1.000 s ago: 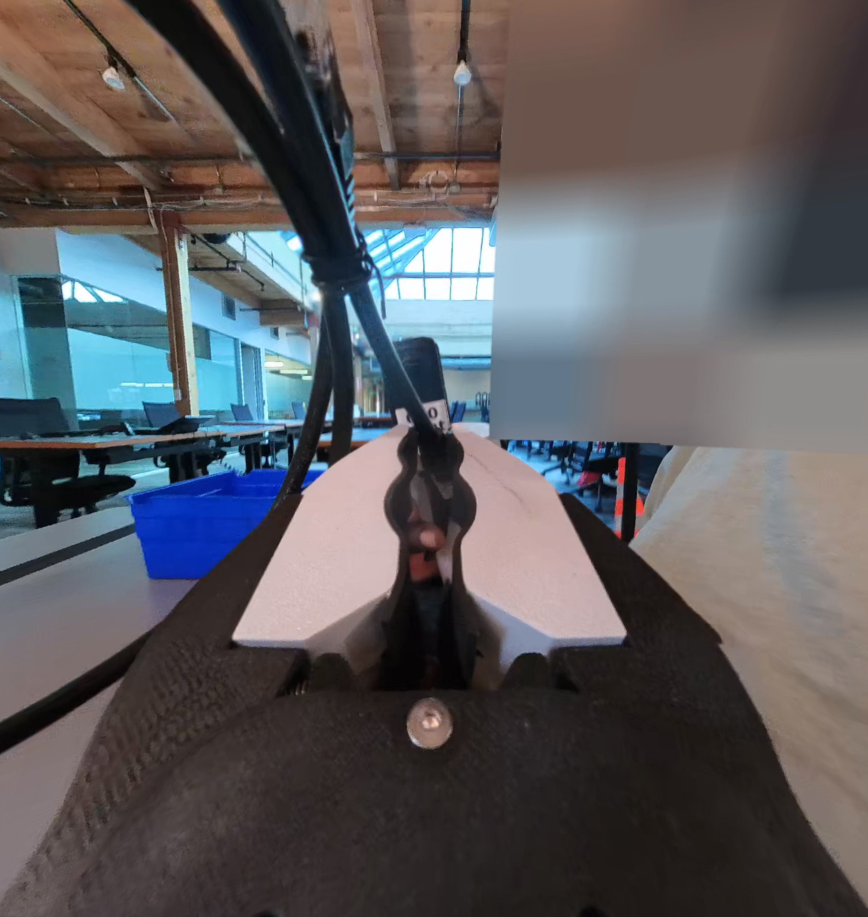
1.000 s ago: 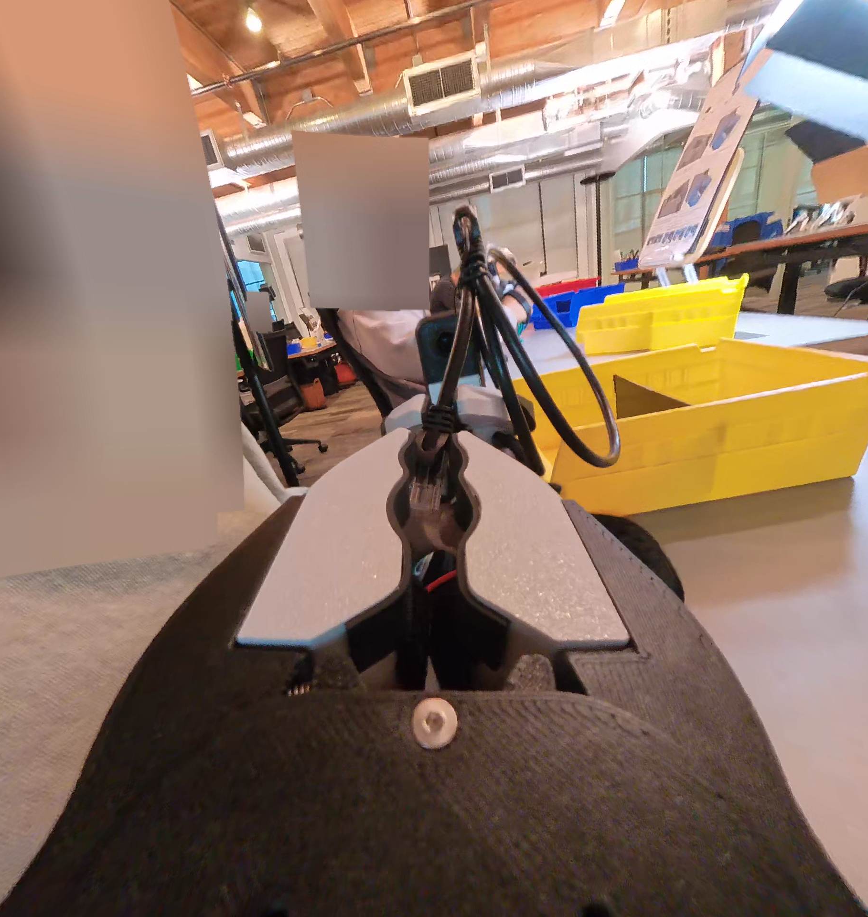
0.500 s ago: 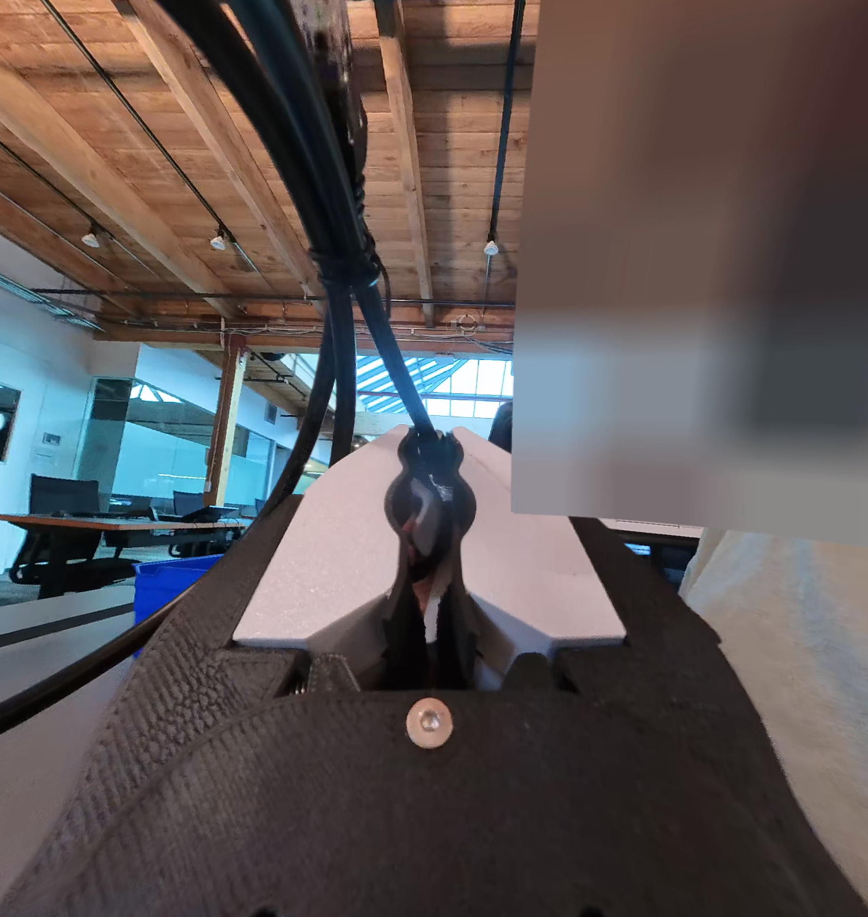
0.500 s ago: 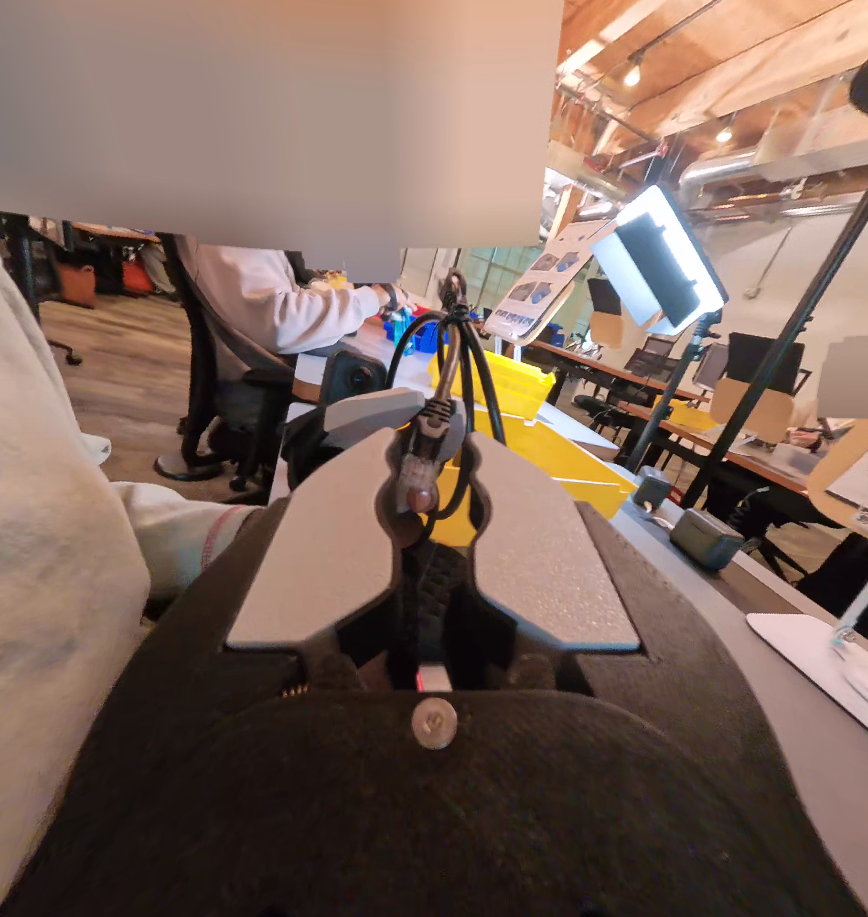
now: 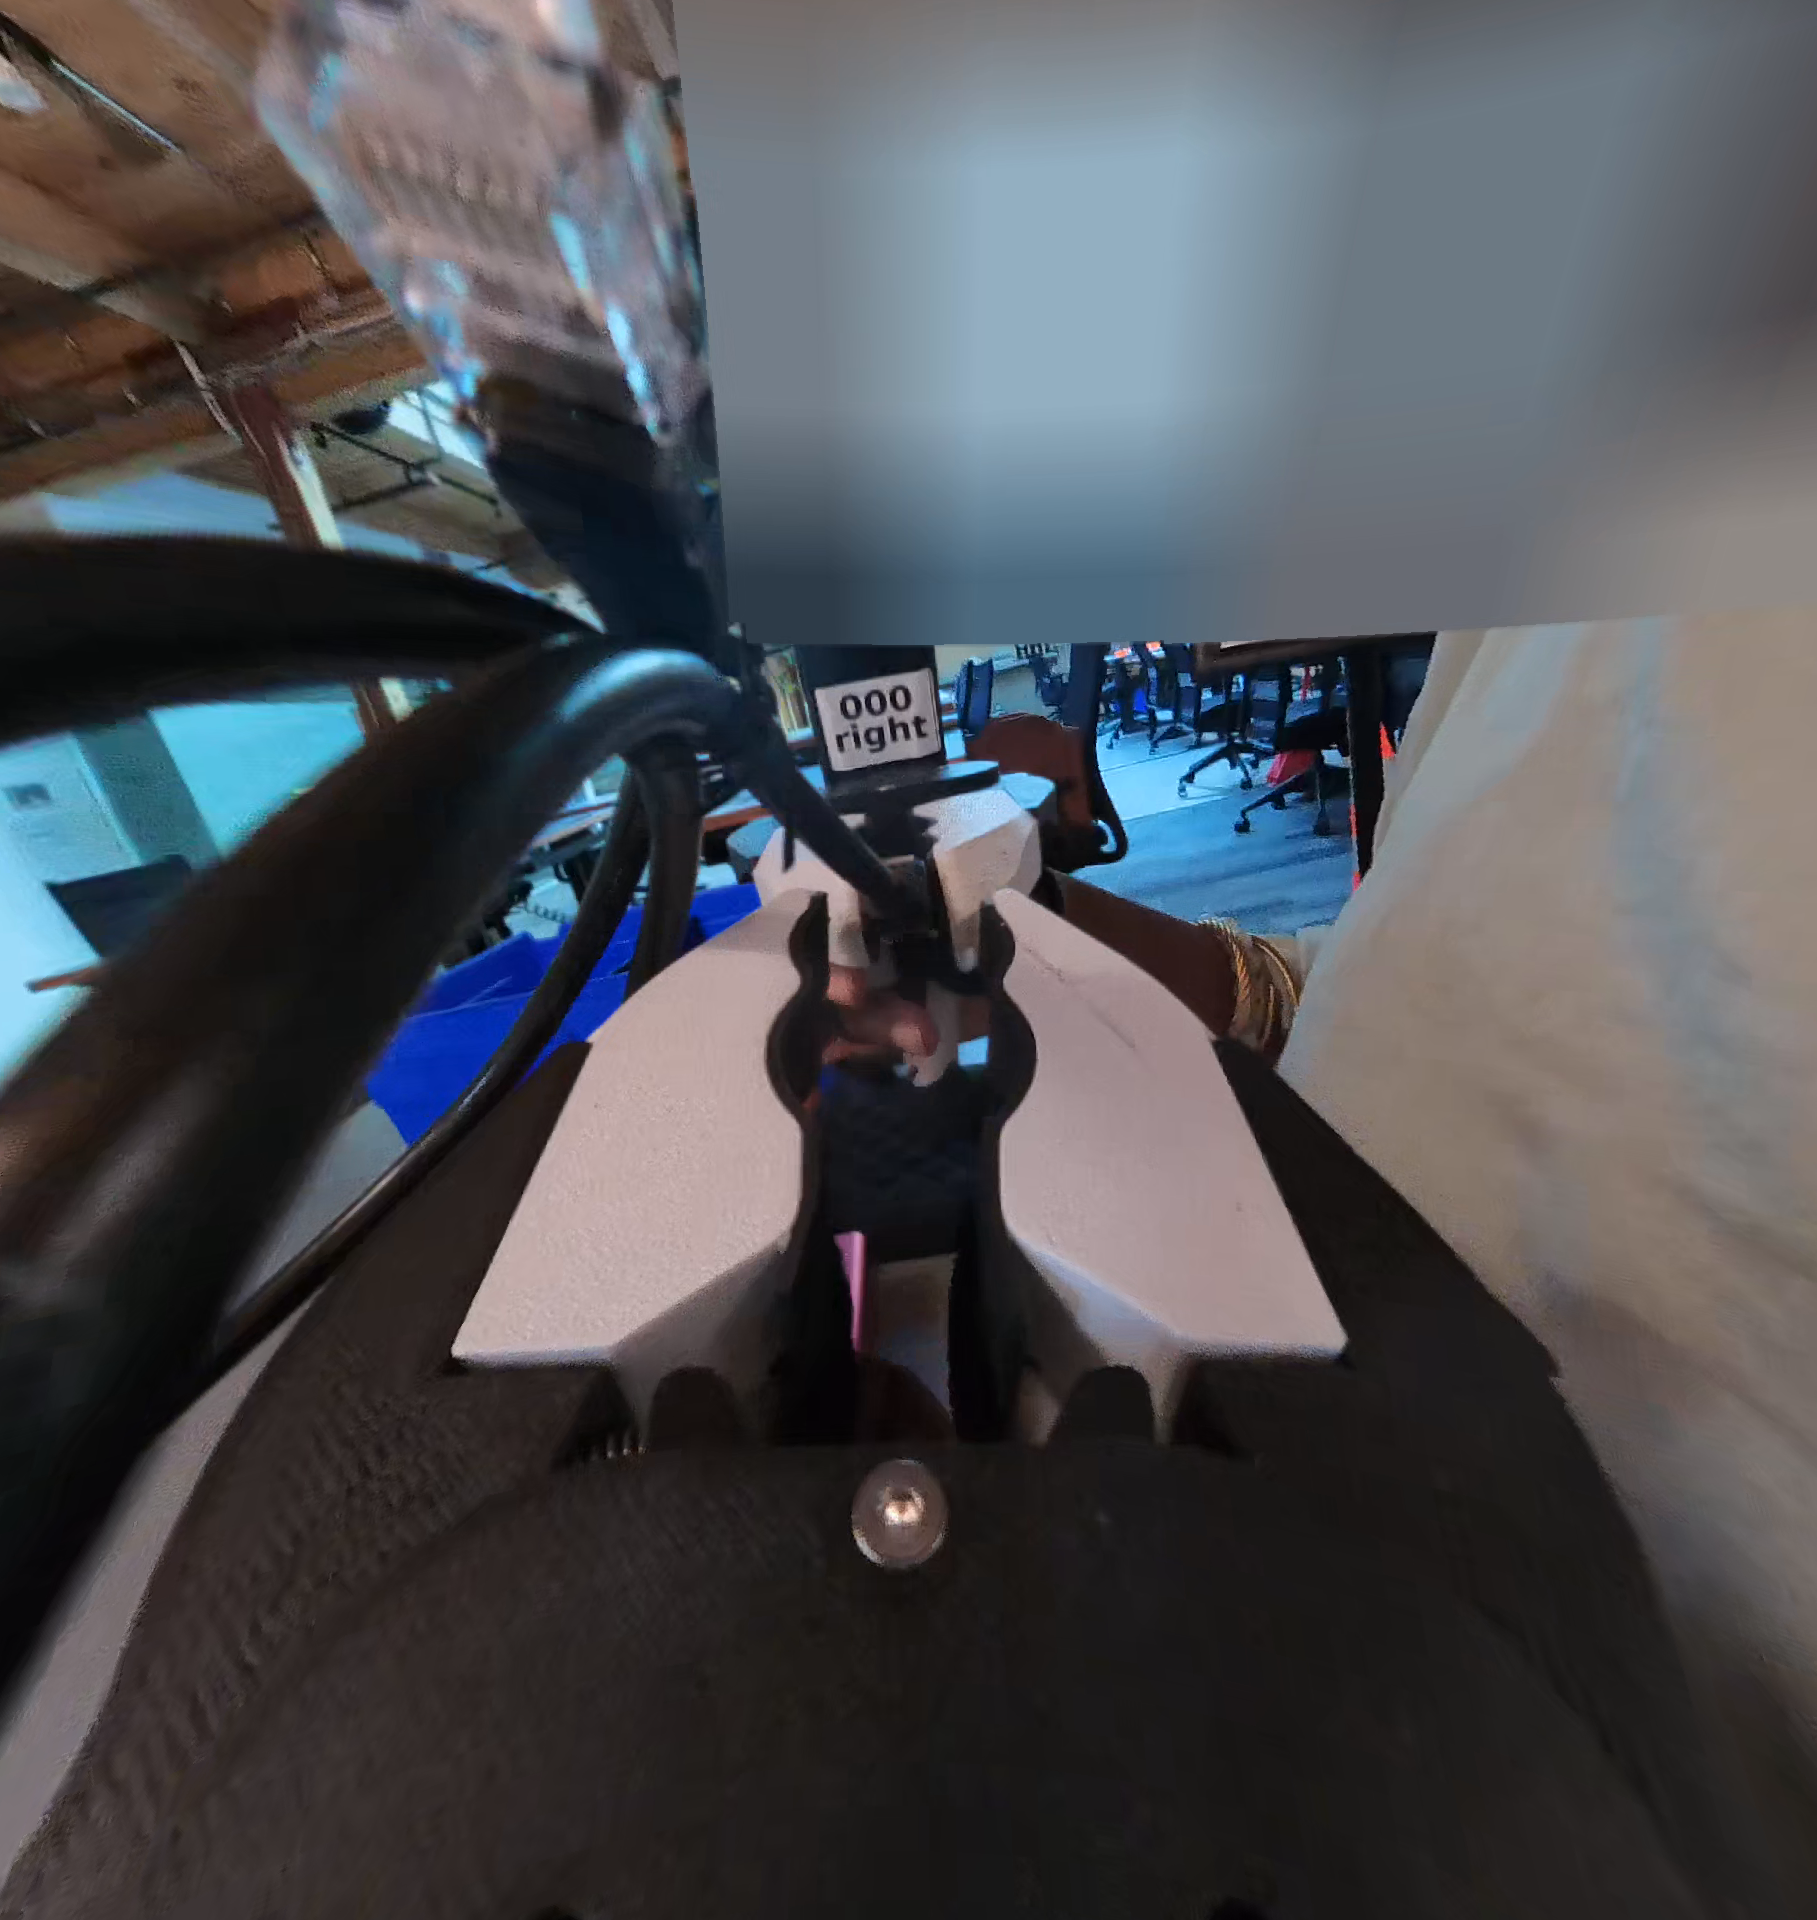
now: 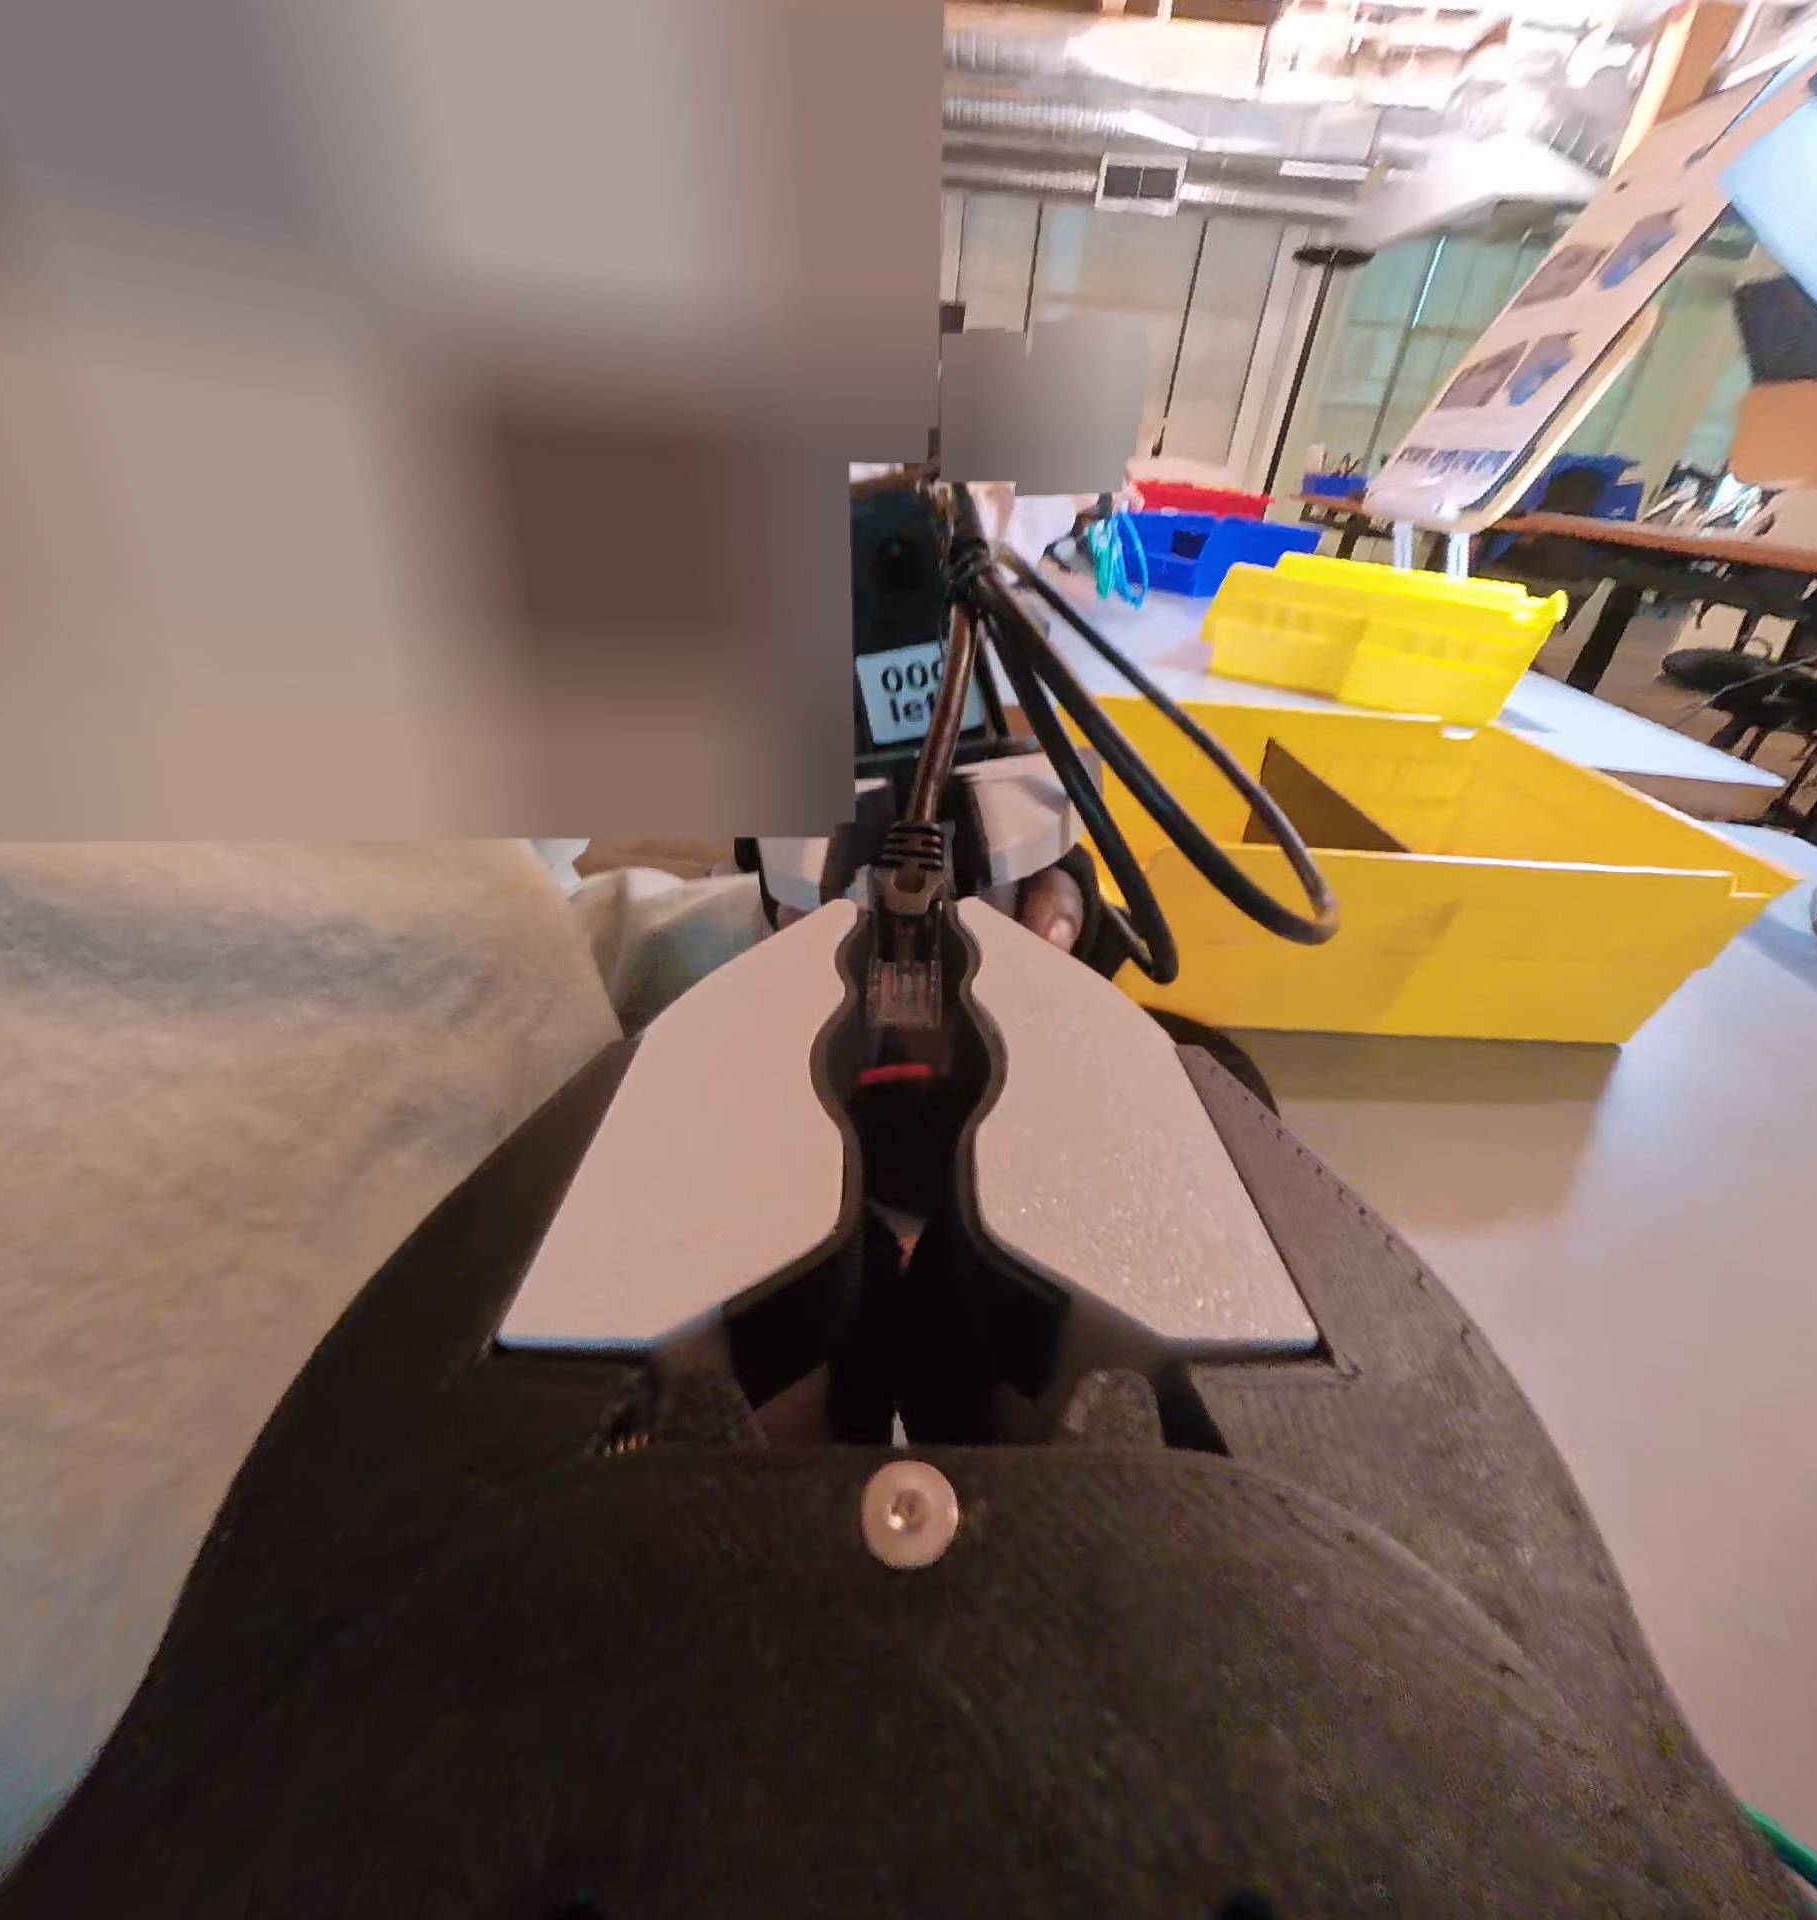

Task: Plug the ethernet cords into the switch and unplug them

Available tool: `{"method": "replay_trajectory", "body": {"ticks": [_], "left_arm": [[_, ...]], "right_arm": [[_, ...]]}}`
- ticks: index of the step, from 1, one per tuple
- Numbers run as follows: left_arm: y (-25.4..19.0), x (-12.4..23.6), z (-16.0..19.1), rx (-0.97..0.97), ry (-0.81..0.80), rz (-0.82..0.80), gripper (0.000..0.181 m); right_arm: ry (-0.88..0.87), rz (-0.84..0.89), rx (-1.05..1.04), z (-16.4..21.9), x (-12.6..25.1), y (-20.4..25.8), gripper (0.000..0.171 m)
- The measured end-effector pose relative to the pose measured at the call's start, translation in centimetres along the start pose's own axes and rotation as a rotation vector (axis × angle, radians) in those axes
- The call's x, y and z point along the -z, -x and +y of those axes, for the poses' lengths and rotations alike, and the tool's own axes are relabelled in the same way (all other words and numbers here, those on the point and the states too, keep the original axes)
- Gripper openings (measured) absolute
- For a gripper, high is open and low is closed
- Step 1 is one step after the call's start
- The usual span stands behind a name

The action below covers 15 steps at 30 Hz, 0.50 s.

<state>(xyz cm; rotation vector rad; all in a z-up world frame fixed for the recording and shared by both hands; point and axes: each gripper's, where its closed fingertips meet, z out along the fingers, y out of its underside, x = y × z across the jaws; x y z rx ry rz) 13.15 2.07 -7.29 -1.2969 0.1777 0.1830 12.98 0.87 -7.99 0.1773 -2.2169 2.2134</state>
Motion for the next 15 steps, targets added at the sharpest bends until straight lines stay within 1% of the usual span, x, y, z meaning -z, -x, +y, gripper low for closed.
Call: {"method": "replay_trajectory", "body": {"ticks": [1, 3, 12, 15], "left_arm": [[-0.2, 0.0, -0.1, 0.014, -0.006, 0.010, 0.026], [-0.4, 0.1, -0.3, 0.006, -0.015, 0.019, 0.014], [-0.9, 0.3, 0.5, -0.031, 0.083, 0.044, 0.013], [-0.9, 0.3, 1.0, -0.035, 0.134, 0.042, 0.013]], "right_arm": [[0.019, -0.001, 0.010, 0.2, -0.2, 0.1, 0.013], [0.044, -0.013, 0.015, 0.3, -0.6, 0.5, 0.013], [0.114, -0.050, 0.003, 1.1, -0.5, 0.9, 0.013], [0.172, -0.038, 0.027, 1.7, -0.4, 0.8, 0.012]]}}
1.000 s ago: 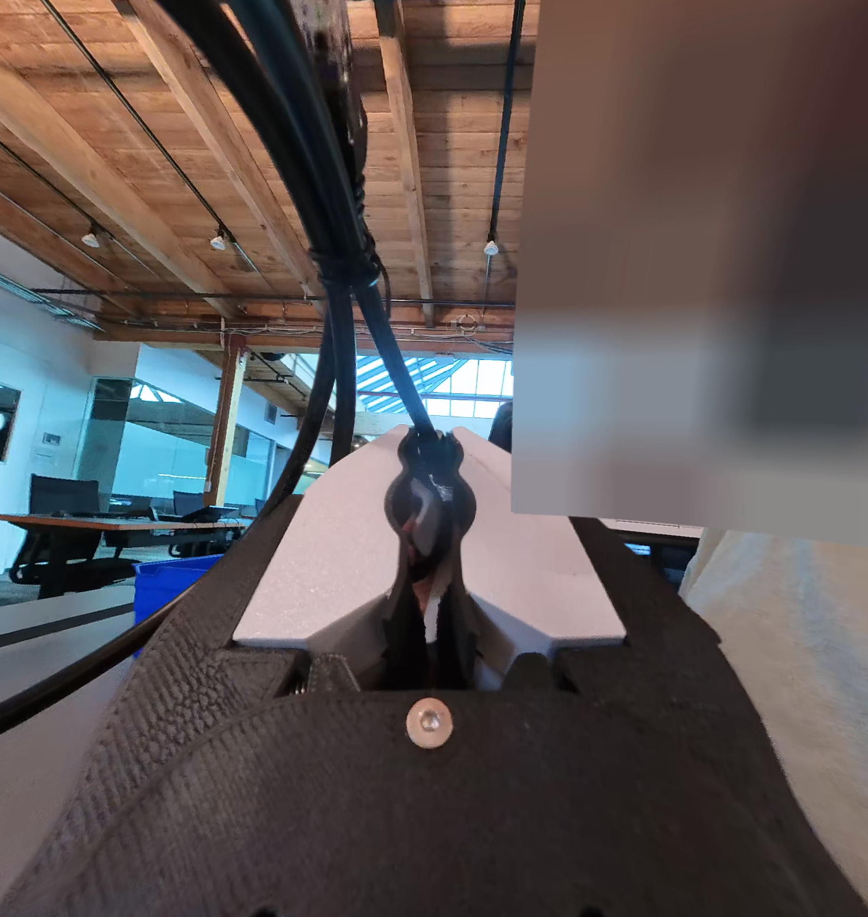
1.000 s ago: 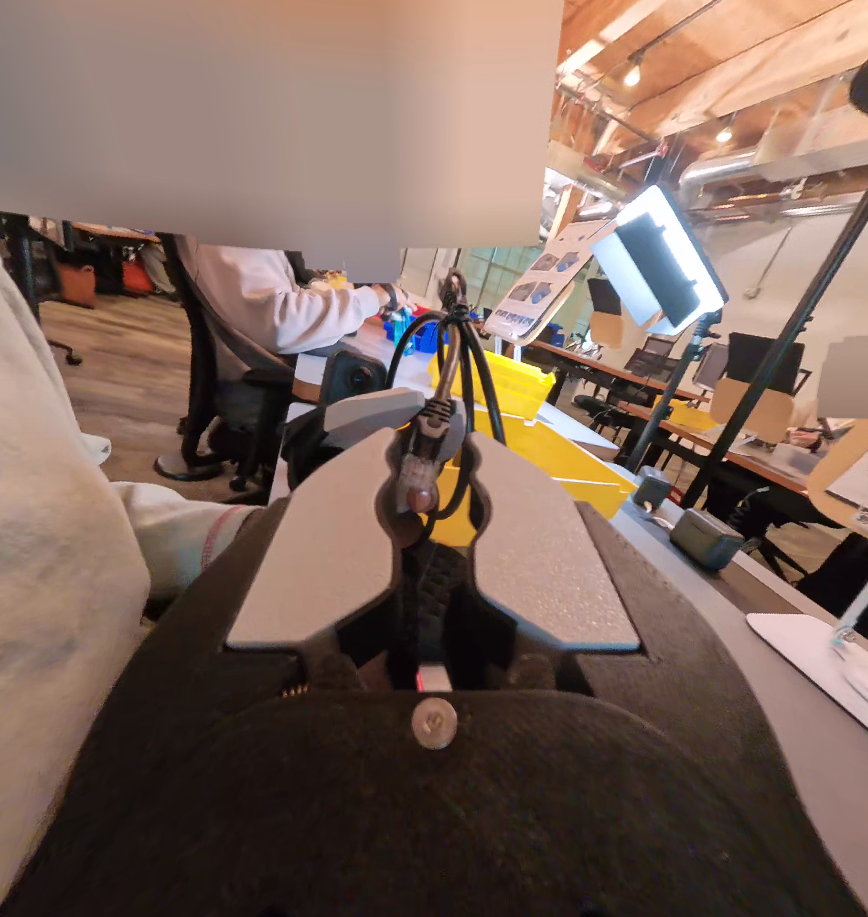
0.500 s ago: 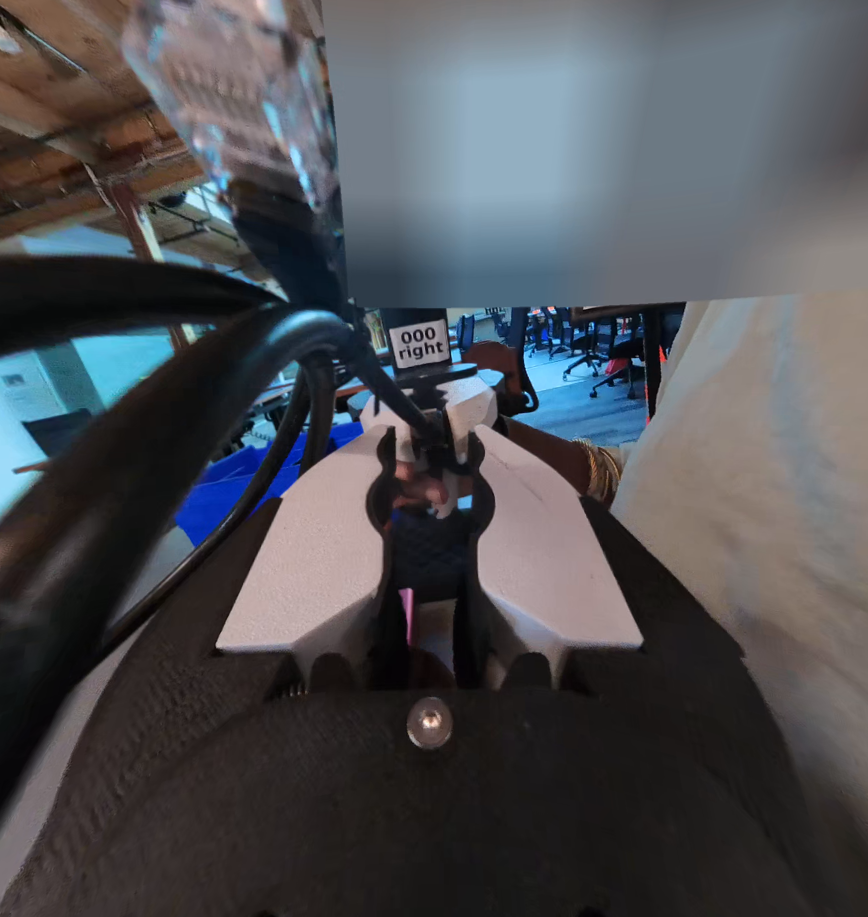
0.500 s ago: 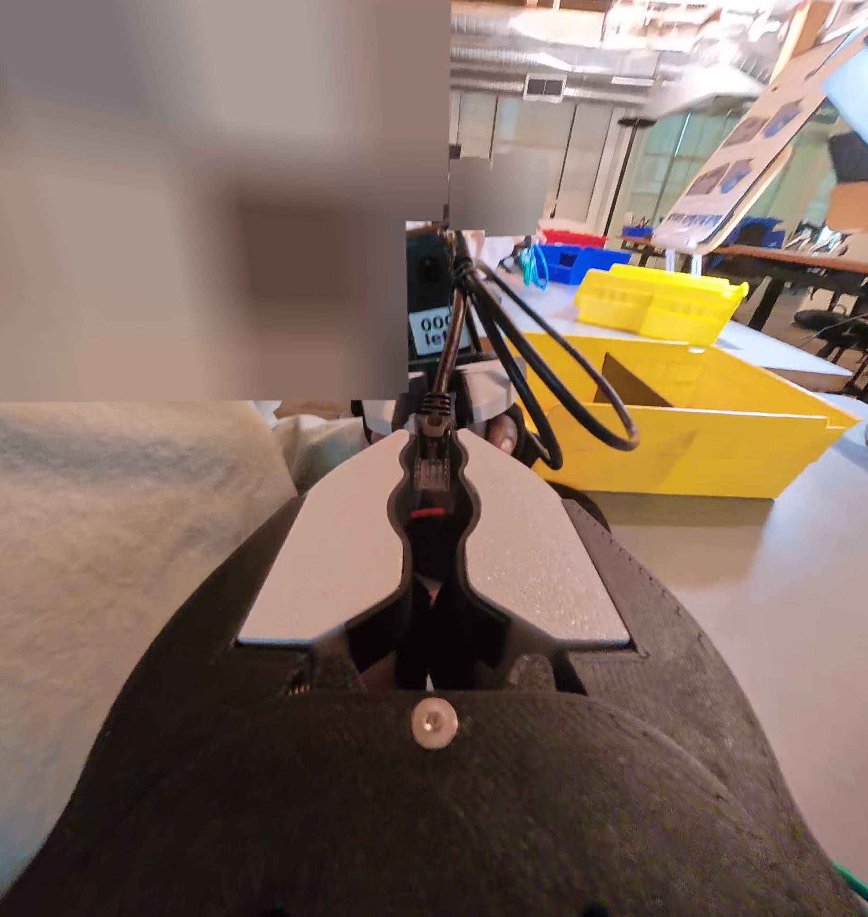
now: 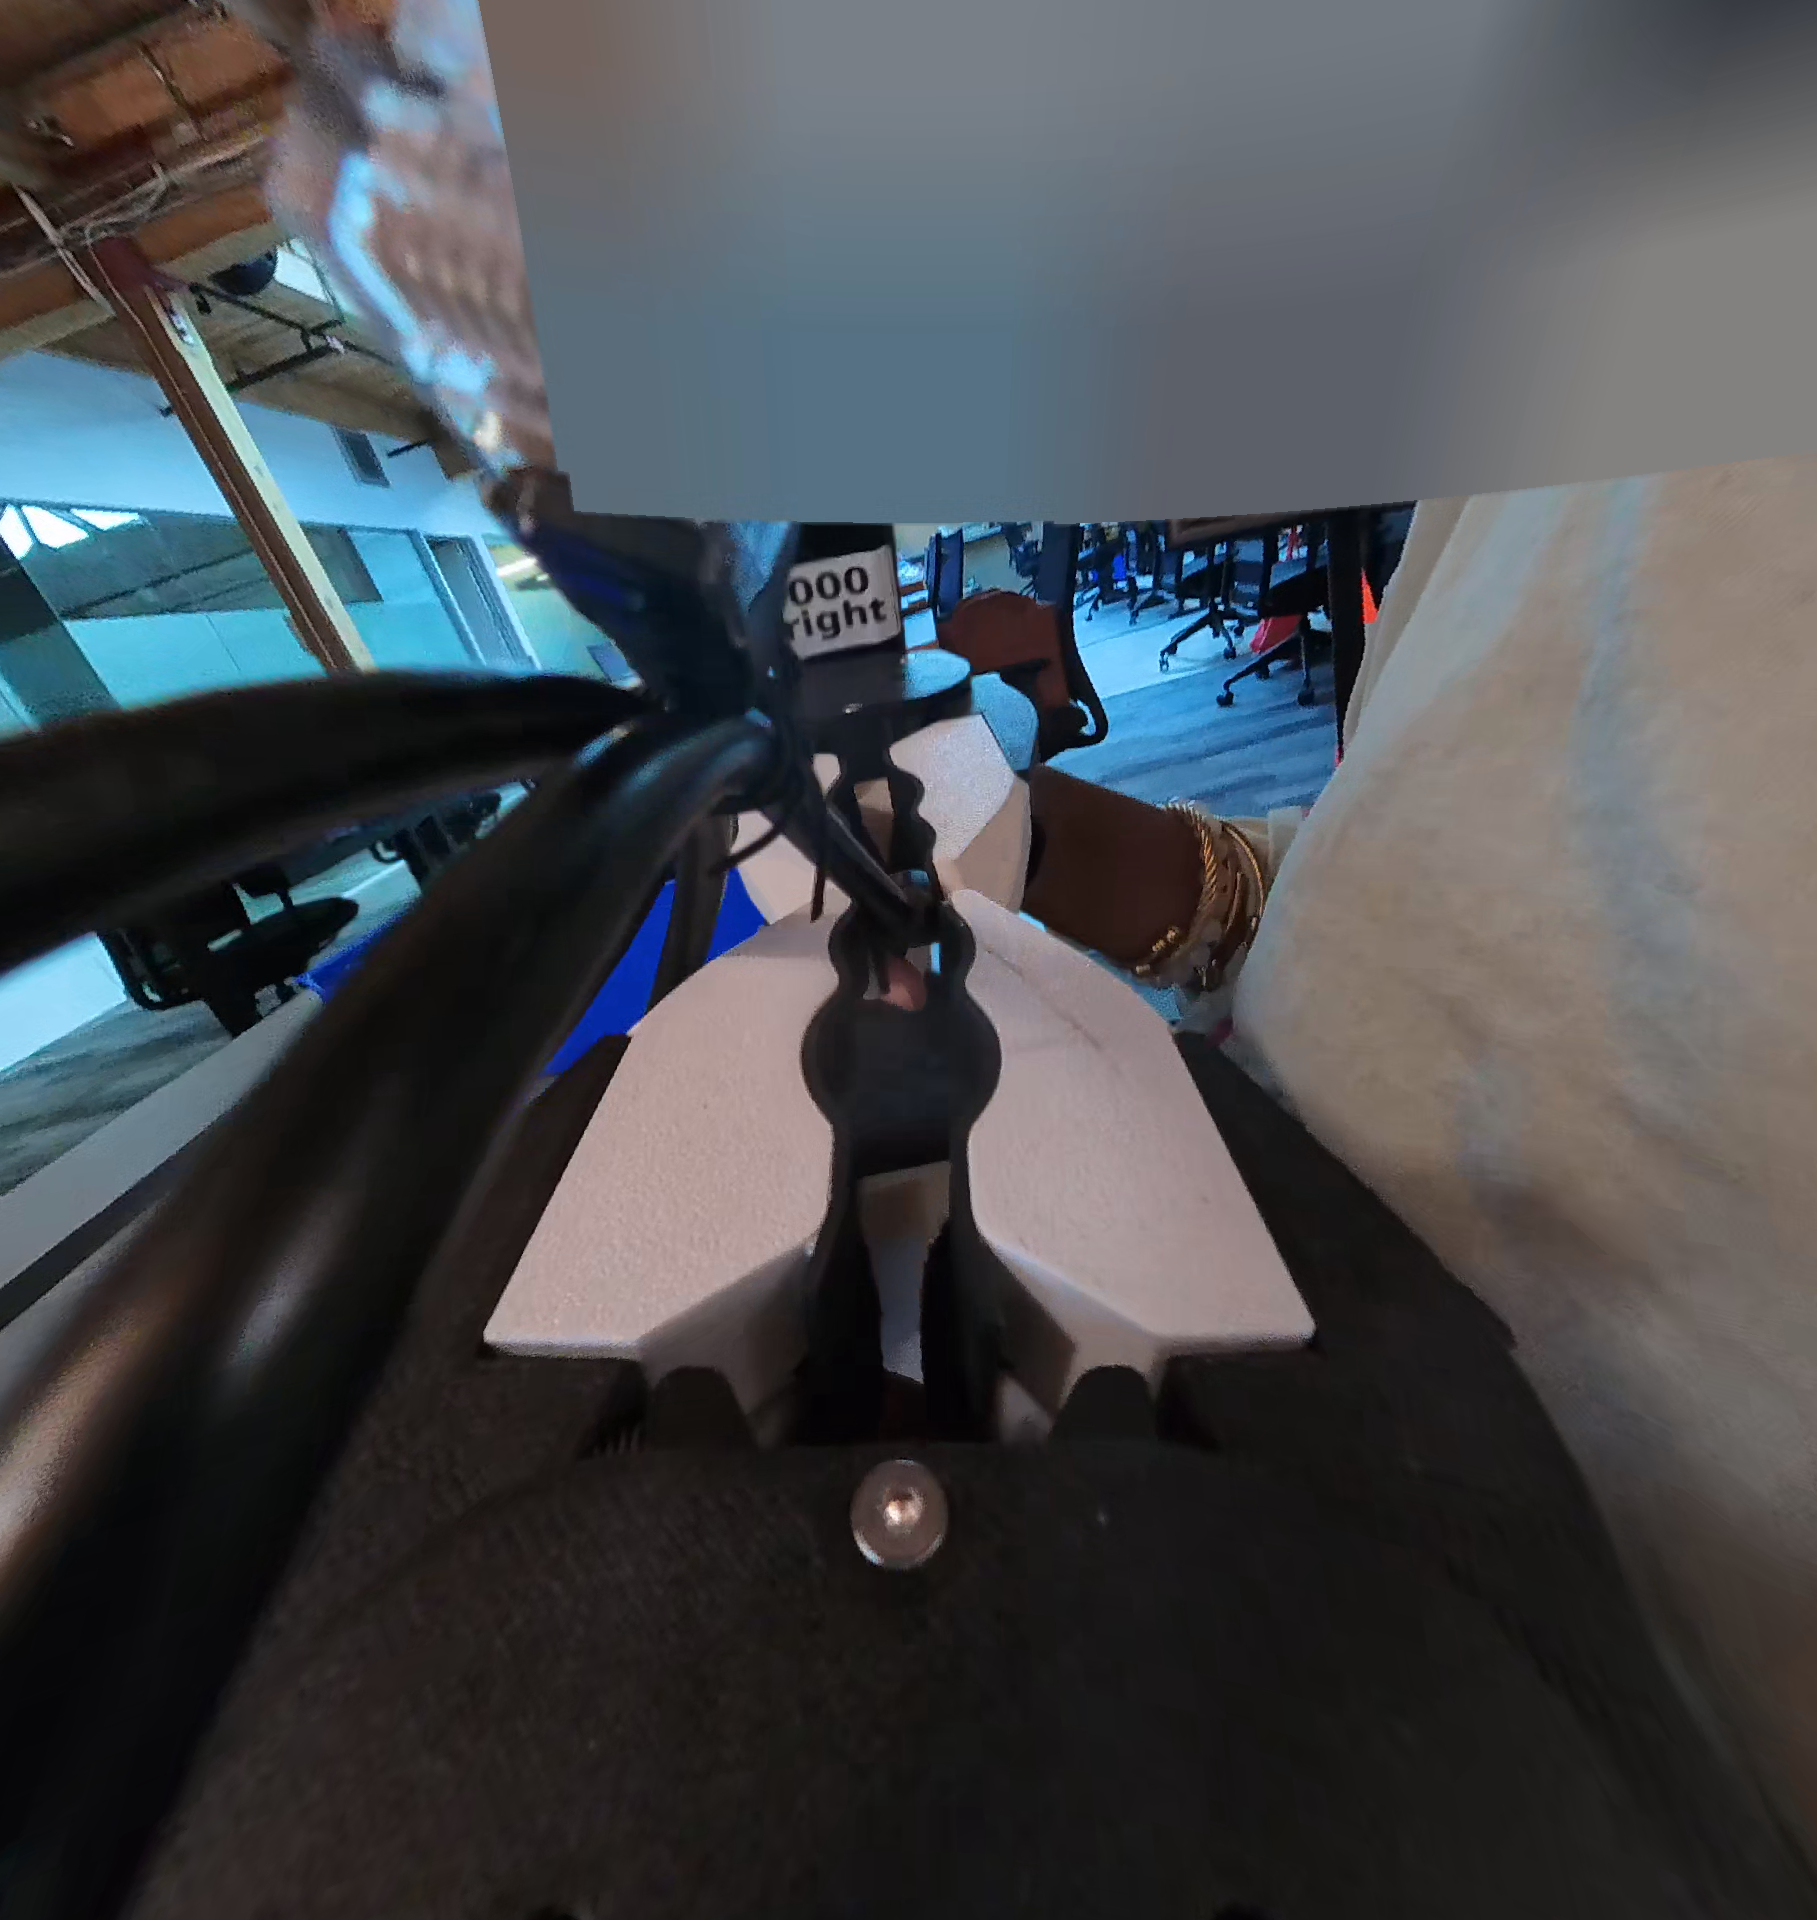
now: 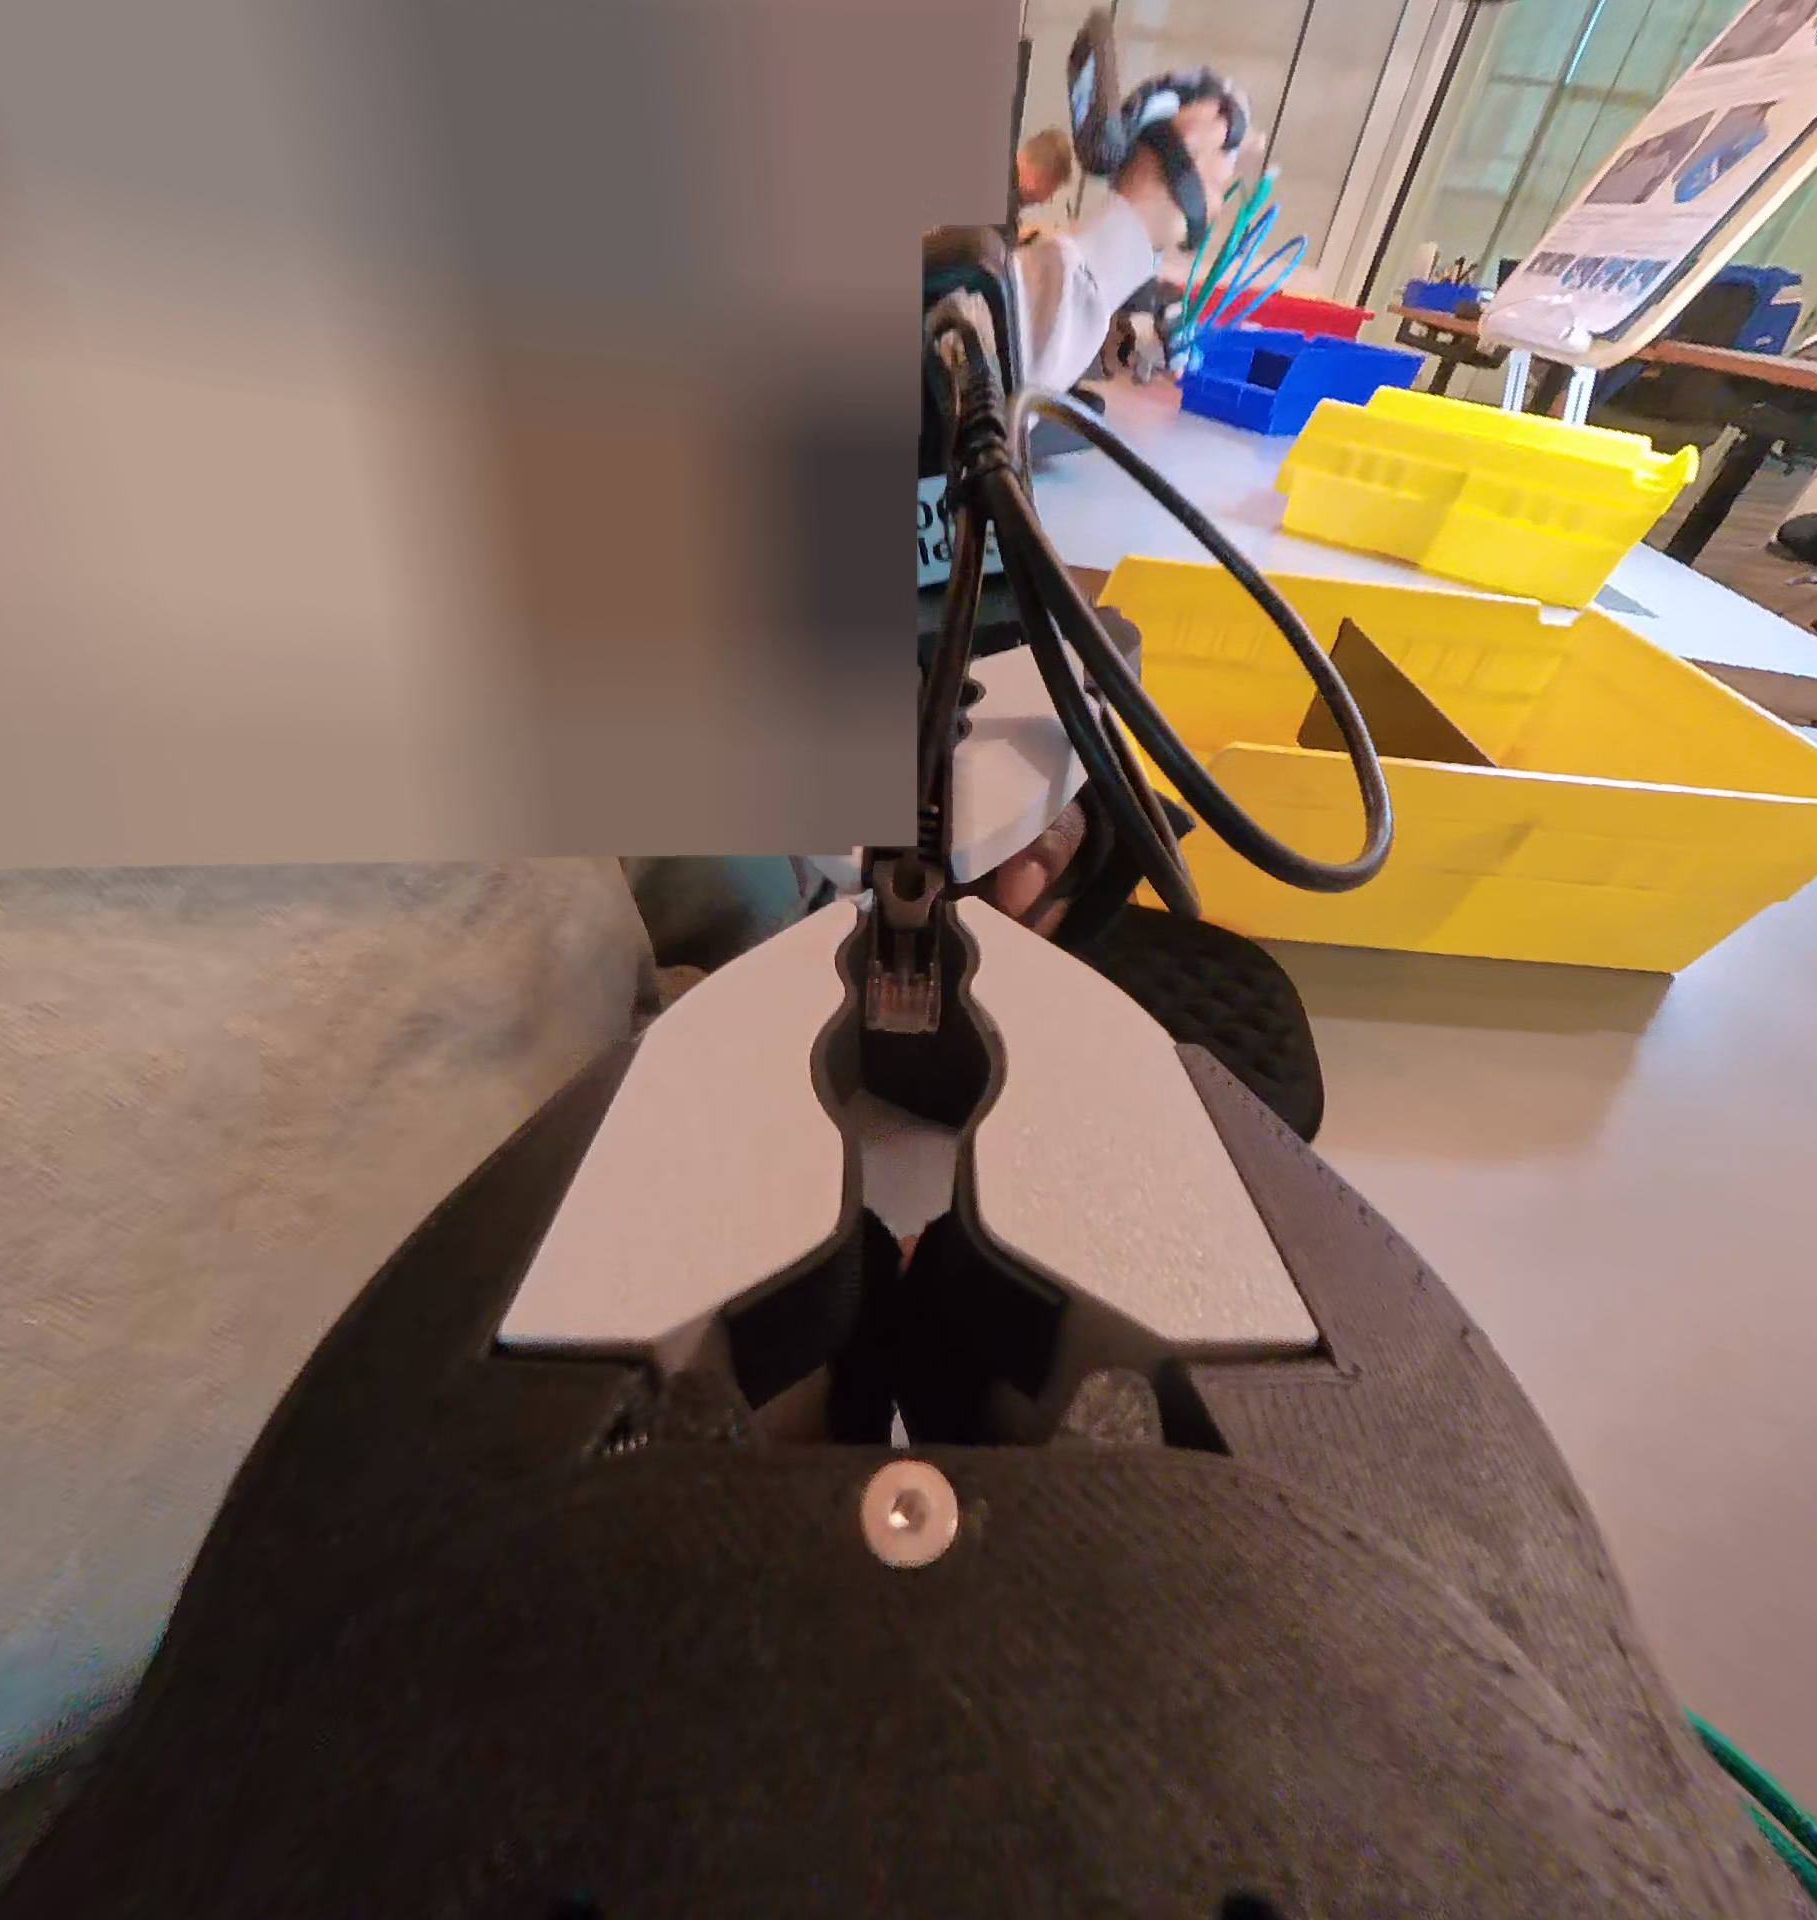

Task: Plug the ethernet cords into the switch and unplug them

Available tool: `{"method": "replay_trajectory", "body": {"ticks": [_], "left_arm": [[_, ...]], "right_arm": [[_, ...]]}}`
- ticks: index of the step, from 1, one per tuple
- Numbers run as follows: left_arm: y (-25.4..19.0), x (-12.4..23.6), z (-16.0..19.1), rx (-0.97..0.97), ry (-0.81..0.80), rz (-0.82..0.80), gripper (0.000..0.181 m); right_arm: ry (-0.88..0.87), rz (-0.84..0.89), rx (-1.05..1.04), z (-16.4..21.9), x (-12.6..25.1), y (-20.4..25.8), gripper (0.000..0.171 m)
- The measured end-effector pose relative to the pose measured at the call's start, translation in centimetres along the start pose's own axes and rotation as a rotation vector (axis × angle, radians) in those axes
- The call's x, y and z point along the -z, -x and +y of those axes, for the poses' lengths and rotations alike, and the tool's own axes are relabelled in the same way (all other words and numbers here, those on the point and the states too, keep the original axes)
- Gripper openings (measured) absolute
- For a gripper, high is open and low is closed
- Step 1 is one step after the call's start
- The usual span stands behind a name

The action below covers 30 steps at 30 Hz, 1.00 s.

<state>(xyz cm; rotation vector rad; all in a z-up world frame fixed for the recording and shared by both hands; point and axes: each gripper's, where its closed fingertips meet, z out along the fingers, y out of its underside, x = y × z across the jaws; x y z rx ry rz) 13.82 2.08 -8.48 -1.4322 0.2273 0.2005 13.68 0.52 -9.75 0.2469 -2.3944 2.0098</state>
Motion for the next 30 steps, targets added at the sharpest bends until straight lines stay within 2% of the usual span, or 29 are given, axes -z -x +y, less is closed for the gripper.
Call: {"method": "replay_trajectory", "body": {"ticks": [4, 9, 13, 15, 18, 20, 23, 26, 30], "left_arm": [[0.3, 0.0, 0.6, 0.016, 0.041, -0.024, 0.013], [0.2, -0.1, 0.2, 0.050, -0.034, -0.019, 0.012], [0.8, 0.2, -0.6, 0.073, -0.122, -0.044, 0.011], [1.1, 0.6, -0.7, 0.045, -0.105, -0.070, 0.011], [2.4, 1.9, -1.0, -0.009, -0.066, -0.158, 0.011], [3.7, 3.0, -1.0, -0.030, -0.029, -0.237, 0.011], [5.1, 4.2, -0.8, -0.055, 0.018, -0.331, 0.010], [5.6, 4.5, -0.5, -0.026, 0.007, -0.349, 0.010], [5.9, 4.2, 0.7, 0.009, 0.037, -0.349, 0.010]], "right_arm": [[0.102, 0.066, 0.063, 0.6, 0.1, -0.4, 0.012], [0.121, 0.076, 0.081, 0.2, 0.2, -0.3, 0.012], [0.029, 0.112, 0.095, -0.7, 0.2, -0.8, 0.013], [0.008, 0.150, 0.116, -0.9, 0.6, -1.3, 0.047], [0.090, 0.224, 0.174, 0.3, 2.3, -2.4, 0.075], [0.243, 0.286, 0.195, 3.0, 3.8, -3.9, 0.084], [0.460, 0.312, 0.118, 8.2, 5.5, -5.7, 0.096], [0.576, 0.243, 0.075, 11.9, 4.9, -6.0, 0.101], [0.719, 0.154, 0.073, 14.5, 3.7, -6.3, 0.103]]}}
